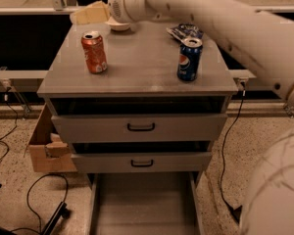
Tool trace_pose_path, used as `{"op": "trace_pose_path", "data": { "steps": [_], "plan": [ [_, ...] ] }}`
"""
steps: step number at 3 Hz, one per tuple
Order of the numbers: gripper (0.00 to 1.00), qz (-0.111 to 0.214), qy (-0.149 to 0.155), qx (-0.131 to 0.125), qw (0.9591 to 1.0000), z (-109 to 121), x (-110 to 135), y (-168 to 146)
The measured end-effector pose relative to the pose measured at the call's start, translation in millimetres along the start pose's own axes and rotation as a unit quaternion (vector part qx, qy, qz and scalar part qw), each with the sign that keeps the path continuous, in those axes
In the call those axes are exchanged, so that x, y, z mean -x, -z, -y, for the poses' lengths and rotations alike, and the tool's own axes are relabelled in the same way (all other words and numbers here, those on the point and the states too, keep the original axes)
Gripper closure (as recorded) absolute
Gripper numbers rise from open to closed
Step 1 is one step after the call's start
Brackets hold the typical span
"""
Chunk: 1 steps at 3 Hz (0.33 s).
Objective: Pick coke can from bottom drawer and place on counter
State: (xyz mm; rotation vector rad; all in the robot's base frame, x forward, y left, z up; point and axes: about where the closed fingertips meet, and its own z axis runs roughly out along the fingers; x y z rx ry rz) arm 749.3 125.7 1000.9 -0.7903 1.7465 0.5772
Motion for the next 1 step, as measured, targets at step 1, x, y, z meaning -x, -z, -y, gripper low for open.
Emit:
{"op": "trace_pose_path", "data": {
  "steps": [1],
  "plan": [
    [0.00, 0.002, 0.042, 0.013, 0.9990, -11.2, 46.1, 90.9]
  ]
}}
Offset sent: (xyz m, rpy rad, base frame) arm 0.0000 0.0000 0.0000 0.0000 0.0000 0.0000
